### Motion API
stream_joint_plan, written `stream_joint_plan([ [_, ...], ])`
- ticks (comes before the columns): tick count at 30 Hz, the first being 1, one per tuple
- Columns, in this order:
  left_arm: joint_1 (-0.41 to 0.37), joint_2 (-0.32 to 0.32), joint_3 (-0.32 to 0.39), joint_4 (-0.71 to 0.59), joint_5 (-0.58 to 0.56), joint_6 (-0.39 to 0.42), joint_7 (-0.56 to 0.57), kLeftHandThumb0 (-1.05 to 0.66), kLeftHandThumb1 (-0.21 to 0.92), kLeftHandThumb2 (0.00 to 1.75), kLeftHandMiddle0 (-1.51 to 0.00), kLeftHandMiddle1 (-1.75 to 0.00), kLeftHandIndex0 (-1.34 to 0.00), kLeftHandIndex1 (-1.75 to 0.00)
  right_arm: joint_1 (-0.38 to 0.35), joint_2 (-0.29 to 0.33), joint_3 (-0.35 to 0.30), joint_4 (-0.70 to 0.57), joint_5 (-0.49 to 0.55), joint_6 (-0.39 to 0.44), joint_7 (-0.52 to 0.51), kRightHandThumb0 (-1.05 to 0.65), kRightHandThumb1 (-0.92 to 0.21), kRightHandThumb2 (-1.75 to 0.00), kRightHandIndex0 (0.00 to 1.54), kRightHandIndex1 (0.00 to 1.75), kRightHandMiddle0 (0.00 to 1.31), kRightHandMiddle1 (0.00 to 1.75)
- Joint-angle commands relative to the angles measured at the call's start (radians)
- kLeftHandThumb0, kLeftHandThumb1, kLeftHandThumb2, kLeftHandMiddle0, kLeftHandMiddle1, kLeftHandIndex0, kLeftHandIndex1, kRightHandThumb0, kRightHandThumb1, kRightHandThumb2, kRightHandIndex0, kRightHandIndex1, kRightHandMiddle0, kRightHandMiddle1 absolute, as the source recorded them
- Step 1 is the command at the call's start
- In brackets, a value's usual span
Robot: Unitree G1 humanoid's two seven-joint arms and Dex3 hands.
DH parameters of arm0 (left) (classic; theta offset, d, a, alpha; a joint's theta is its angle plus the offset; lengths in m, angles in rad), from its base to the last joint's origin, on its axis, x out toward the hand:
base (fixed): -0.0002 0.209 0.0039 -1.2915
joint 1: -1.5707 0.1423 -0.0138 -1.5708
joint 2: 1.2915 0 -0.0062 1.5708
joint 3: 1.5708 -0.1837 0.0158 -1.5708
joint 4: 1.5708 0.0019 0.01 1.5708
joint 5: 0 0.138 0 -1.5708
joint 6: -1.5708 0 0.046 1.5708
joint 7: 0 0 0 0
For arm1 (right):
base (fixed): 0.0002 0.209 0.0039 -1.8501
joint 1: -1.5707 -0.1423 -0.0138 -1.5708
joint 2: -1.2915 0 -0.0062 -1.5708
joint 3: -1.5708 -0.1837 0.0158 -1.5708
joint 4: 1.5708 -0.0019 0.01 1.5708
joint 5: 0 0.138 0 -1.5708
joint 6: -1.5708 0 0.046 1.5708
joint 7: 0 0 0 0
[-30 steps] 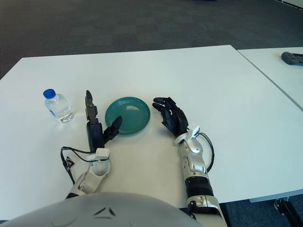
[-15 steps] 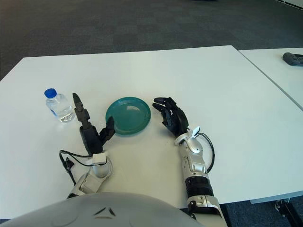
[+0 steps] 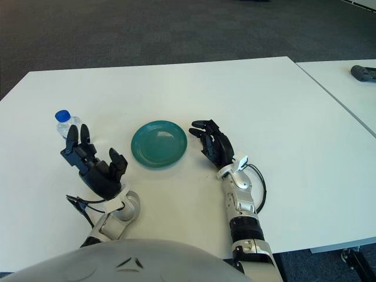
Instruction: Put the bottle into the plate.
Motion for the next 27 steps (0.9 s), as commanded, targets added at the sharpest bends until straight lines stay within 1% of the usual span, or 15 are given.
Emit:
stream_joint_plan([
  [1,0.155,-0.118,0.100,0.376,0.067,-0.068,0.135,-0.89,0.92,0.55,-0.18,-1.04,-0.07,-1.32,-0.018,-0.015,-0.032,0.090,0.024,0.052,0.011,-0.56,-0.91,-0.62,0.40,0.79,0.22,1.11],
  [3,0.150,-0.143,0.126,0.365,0.075,-0.024,0.135,-0.91,0.92,0.57,-0.17,-1.07,-0.08,-1.35,-0.022,-0.017,-0.036,0.090,0.030,0.062,0.015,-0.55,-0.91,-0.62,0.40,0.79,0.22,1.11],
  [5,0.157,-0.160,0.151,0.353,0.080,0.003,0.135,-0.93,0.92,0.60,-0.17,-1.10,-0.11,-1.42,-0.032,-0.023,-0.041,0.100,0.031,0.069,0.018,-0.54,-0.91,-0.63,0.40,0.77,0.24,1.09],
  [8,0.163,-0.172,0.174,0.348,0.092,0.006,0.135,-0.95,0.92,0.63,-0.18,-1.13,-0.15,-1.47,-0.046,-0.029,-0.048,0.122,0.023,0.066,0.016,-0.53,-0.91,-0.65,0.40,0.74,0.24,1.07],
  [11,0.171,-0.234,0.261,0.332,0.140,-0.014,0.135,-0.95,0.92,0.63,-0.16,-1.18,-0.15,-1.49,-0.073,-0.035,-0.062,0.164,0.020,0.073,0.007,-0.51,-0.90,-0.69,0.42,0.72,0.23,1.02],
  [12,0.180,-0.259,0.287,0.326,0.156,-0.028,0.135,-0.95,0.92,0.62,-0.16,-1.19,-0.15,-1.50,-0.079,-0.034,-0.065,0.173,0.020,0.076,0.004,-0.51,-0.90,-0.70,0.42,0.71,0.22,1.02],
  [16,0.199,-0.311,0.354,0.318,0.187,-0.070,0.135,-0.94,0.92,0.64,-0.15,-1.26,-0.15,-1.52,-0.101,-0.033,-0.075,0.202,0.021,0.075,0.002,-0.49,-0.89,-0.73,0.44,0.70,0.20,0.98],
  [18,0.201,-0.325,0.395,0.313,0.194,-0.104,0.135,-0.93,0.92,0.67,-0.15,-1.38,-0.15,-1.57,-0.112,-0.032,-0.079,0.214,0.021,0.071,0.006,-0.48,-0.90,-0.75,0.43,0.69,0.19,0.96],
  [19,0.201,-0.330,0.412,0.312,0.198,-0.119,0.135,-0.93,0.92,0.67,-0.15,-1.40,-0.15,-1.58,-0.119,-0.032,-0.082,0.223,0.022,0.070,0.008,-0.48,-0.90,-0.76,0.43,0.68,0.18,0.96],
  [20,0.204,-0.335,0.441,0.298,0.202,-0.152,0.135,-0.92,0.92,0.68,-0.15,-1.44,-0.16,-1.59,-0.125,-0.031,-0.085,0.227,0.023,0.067,0.010,-0.48,-0.90,-0.77,0.44,0.67,0.18,0.96],
  [21,0.201,-0.343,0.483,0.282,0.207,-0.197,0.135,-0.91,0.92,0.66,-0.15,-1.54,-0.17,-1.59,-0.130,-0.029,-0.088,0.232,0.026,0.064,0.014,-0.48,-0.90,-0.78,0.44,0.66,0.18,0.96],
  [23,0.189,-0.364,0.545,0.269,0.222,-0.257,0.135,-0.89,0.92,0.62,-0.16,-1.64,-0.19,-1.61,-0.139,-0.028,-0.094,0.240,0.030,0.059,0.020,-0.48,-0.91,-0.79,0.43,0.64,0.17,0.95],
  [27,0.159,-0.408,0.631,0.275,0.253,-0.315,0.135,-0.86,0.92,0.55,-0.19,-1.72,-0.20,-1.64,-0.159,-0.032,-0.104,0.264,0.033,0.055,0.030,-0.48,-0.92,-0.78,0.44,0.61,0.15,0.95],
])
